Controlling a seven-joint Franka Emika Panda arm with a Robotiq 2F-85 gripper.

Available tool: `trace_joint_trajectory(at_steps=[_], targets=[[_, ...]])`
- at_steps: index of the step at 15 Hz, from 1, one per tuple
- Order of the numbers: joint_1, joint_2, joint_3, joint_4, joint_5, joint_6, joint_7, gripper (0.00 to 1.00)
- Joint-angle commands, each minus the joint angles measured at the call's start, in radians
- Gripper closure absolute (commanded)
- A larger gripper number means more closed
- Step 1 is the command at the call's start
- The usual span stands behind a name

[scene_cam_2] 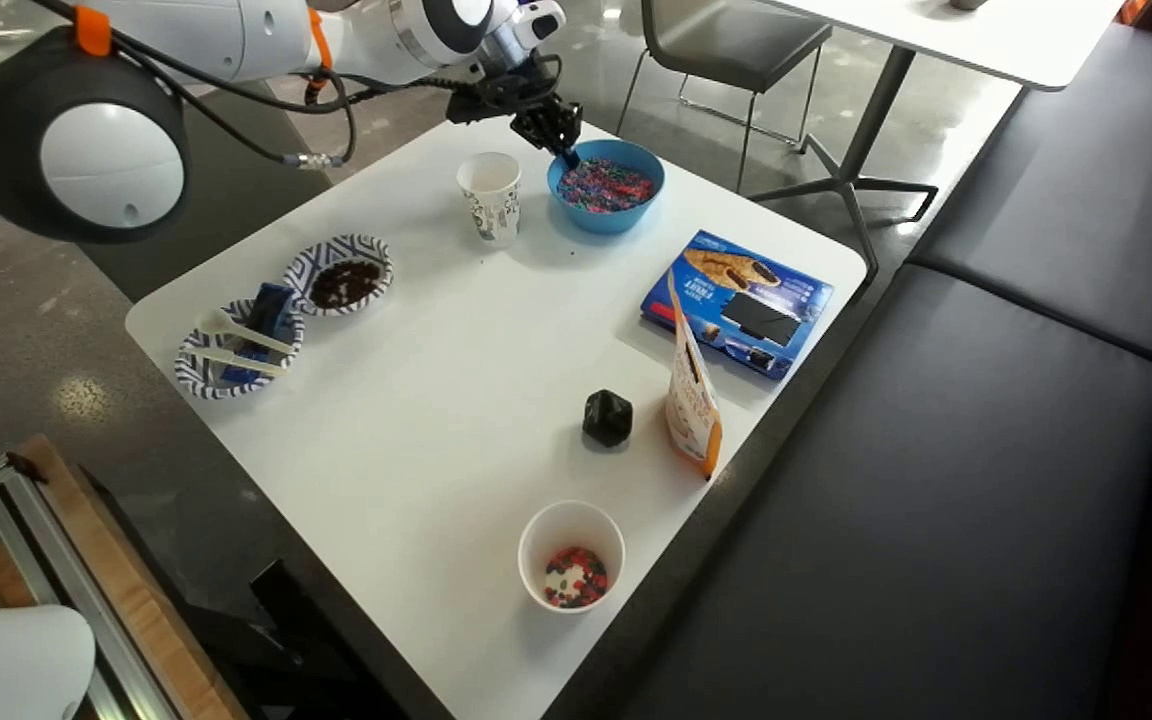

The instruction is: Lightly pour some of the contents of the blue bowl into the cup

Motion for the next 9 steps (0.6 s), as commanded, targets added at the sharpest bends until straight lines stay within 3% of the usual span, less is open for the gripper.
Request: trace_joint_trajectory(at_steps=[1, 9], targets=[[0.004, 0.031, 0.008, 0.067, 0.015, -0.049, 0.000, 1.00], [0.018, 0.010, 0.001, 0.077, 0.004, -0.077, 0.048, 0.99]])
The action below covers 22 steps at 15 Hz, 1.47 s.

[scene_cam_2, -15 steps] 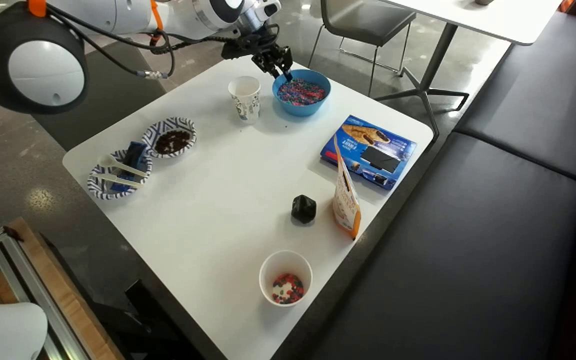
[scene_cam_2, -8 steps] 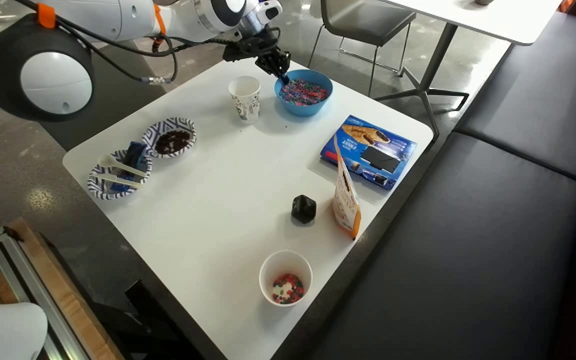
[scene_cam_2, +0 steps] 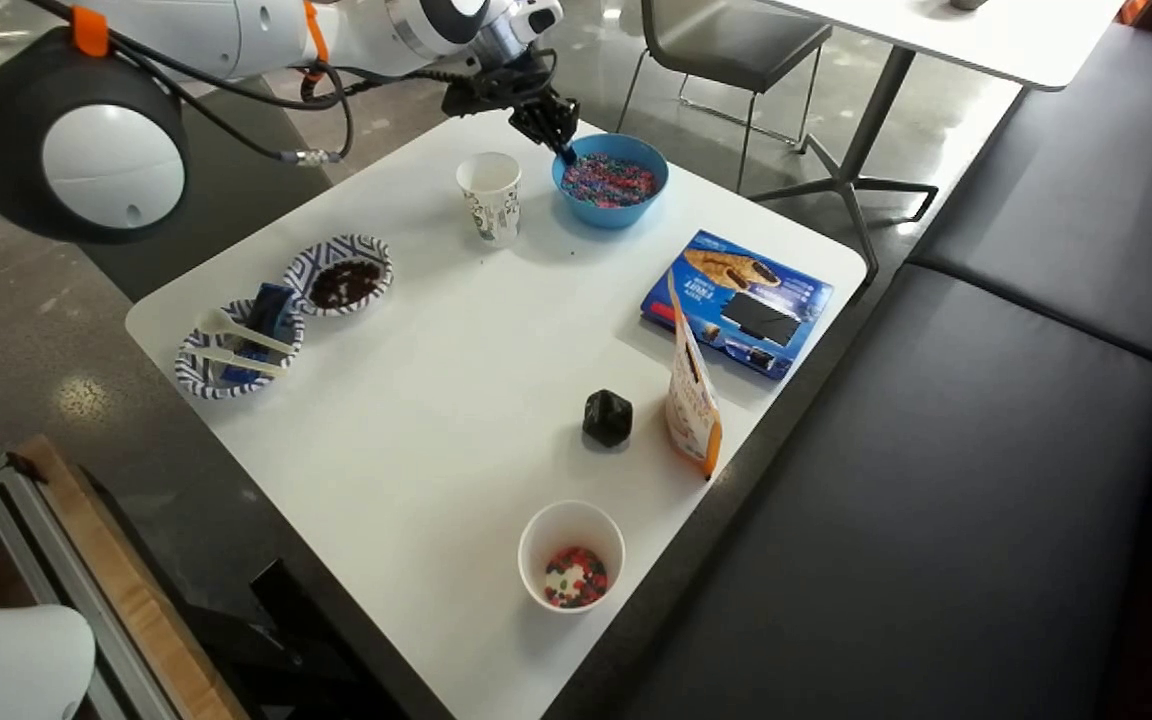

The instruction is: Lightly pour some of the contents of the blue bowl into the cup

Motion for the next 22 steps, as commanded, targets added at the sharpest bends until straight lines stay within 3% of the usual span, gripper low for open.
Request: trace_joint_trajectory(at_steps=[1, 12, 22], targets=[[0.018, 0.006, -0.003, 0.051, 0.003, -0.038, 0.022, 0.99], [0.090, -0.009, -0.041, 0.069, -0.032, -0.053, 0.066, 0.99], [0.205, -0.017, -0.131, 0.092, -0.071, -0.173, 0.092, 0.99]])
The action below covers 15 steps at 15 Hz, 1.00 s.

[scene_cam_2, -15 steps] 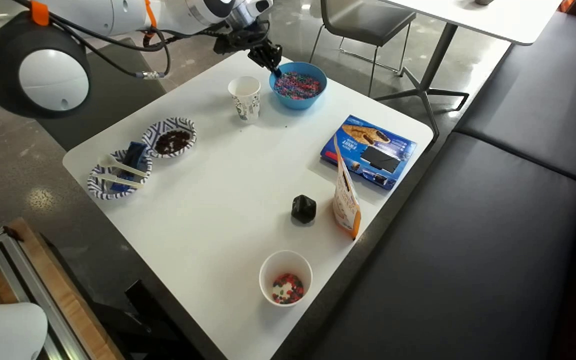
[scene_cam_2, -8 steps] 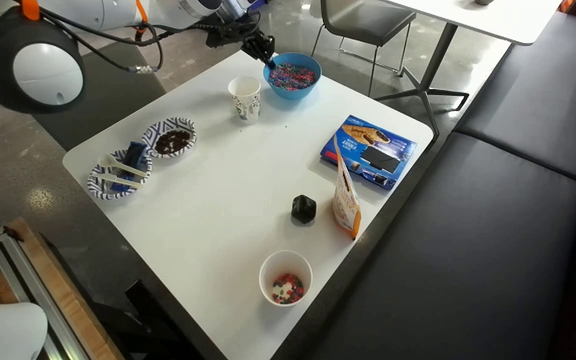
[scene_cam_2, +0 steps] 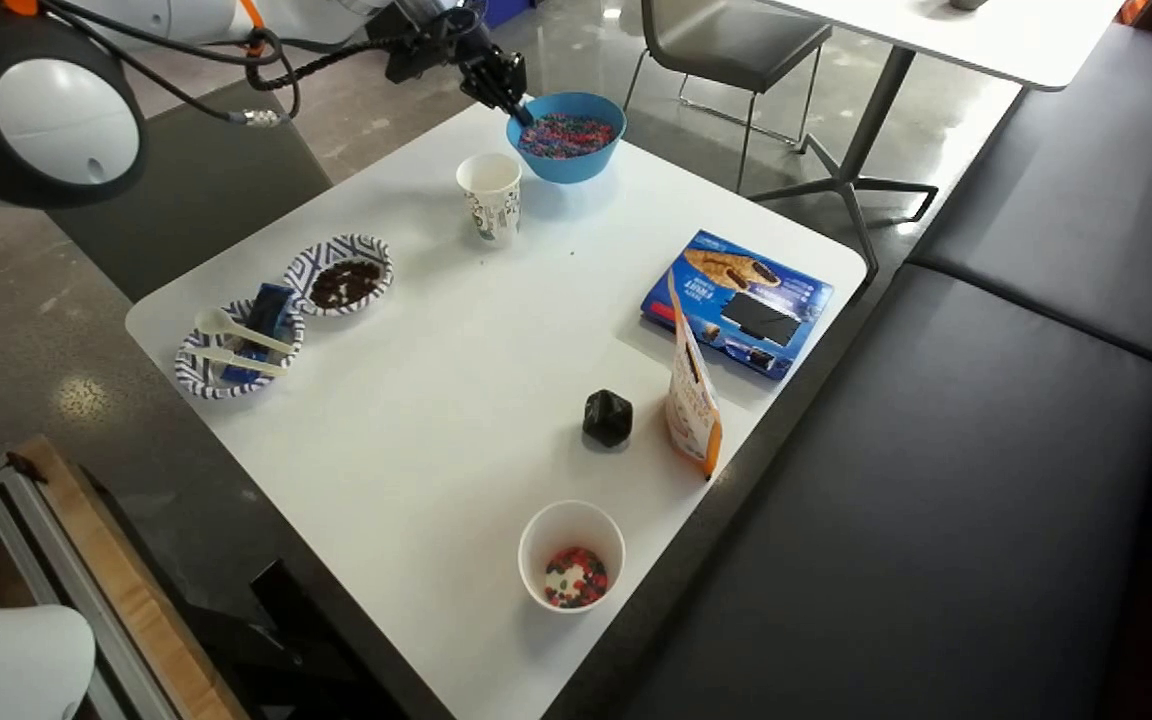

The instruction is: Lightly pour some of the contents of the blue bowl into the cup

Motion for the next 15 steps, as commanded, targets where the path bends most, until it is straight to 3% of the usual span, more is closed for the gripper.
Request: trace_joint_trajectory(at_steps=[1, 7, 15], targets=[[0.064, -0.010, -0.053, 0.033, -0.045, -0.078, 0.032, 0.99], [0.141, -0.009, -0.105, 0.068, -0.045, -0.137, 0.091, 0.99], [0.191, -0.005, -0.157, 0.083, -0.038, -0.185, 0.173, 0.99]])
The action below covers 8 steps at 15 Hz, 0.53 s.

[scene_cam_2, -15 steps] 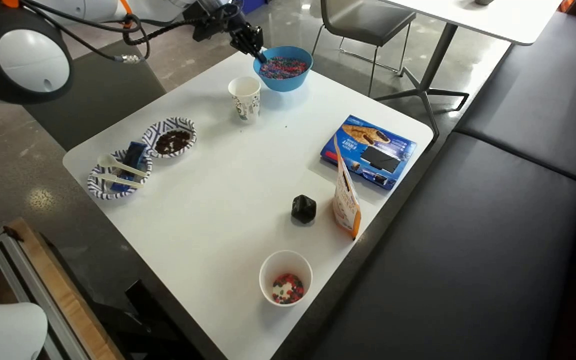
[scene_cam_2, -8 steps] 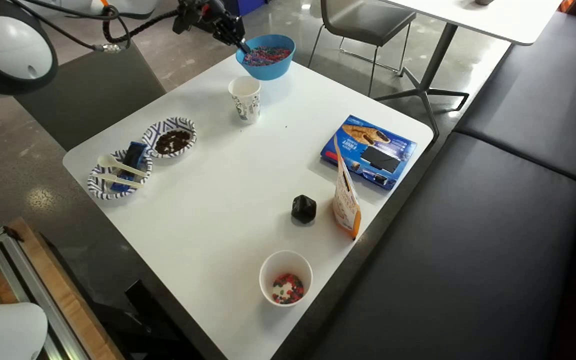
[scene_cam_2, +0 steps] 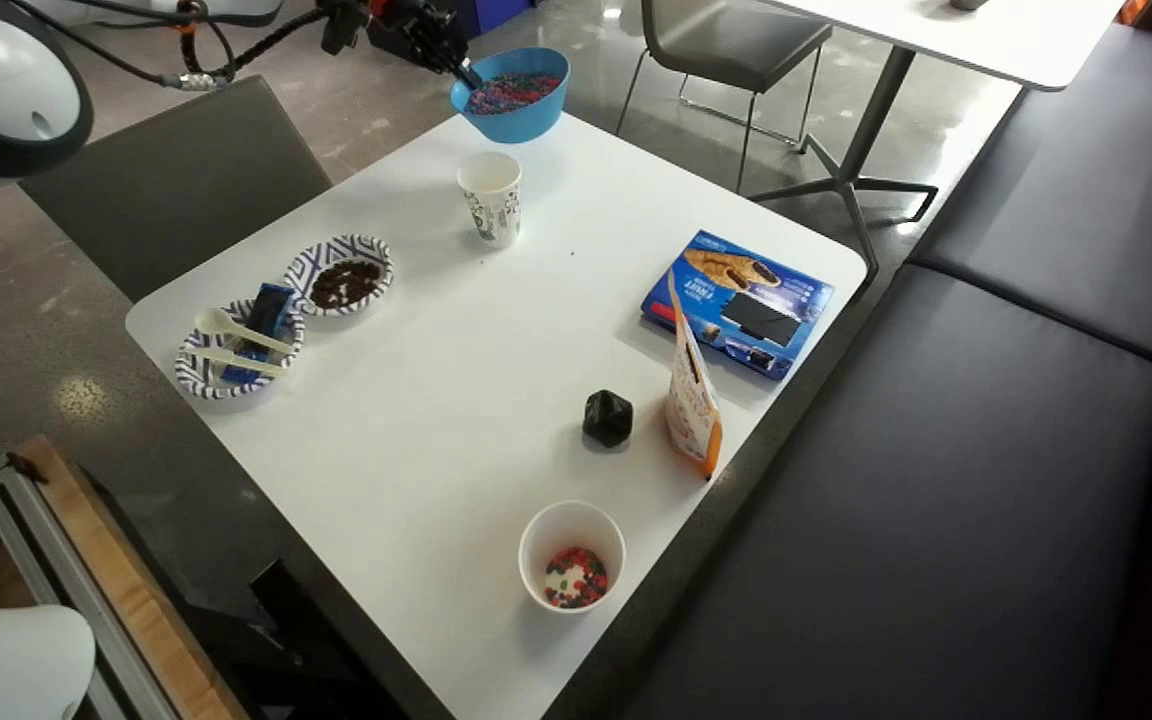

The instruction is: Lightly pour some of the contents of the blue bowl into the cup

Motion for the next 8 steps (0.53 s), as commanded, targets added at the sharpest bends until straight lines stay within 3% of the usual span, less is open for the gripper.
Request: trace_joint_trajectory(at_steps=[1, 8], targets=[[0.031, -0.003, -0.040, 0.024, -0.029, -0.062, 0.038, 0.99], [0.026, 0.001, -0.011, 0.000, 0.000, -0.024, 0.056, 0.95]])
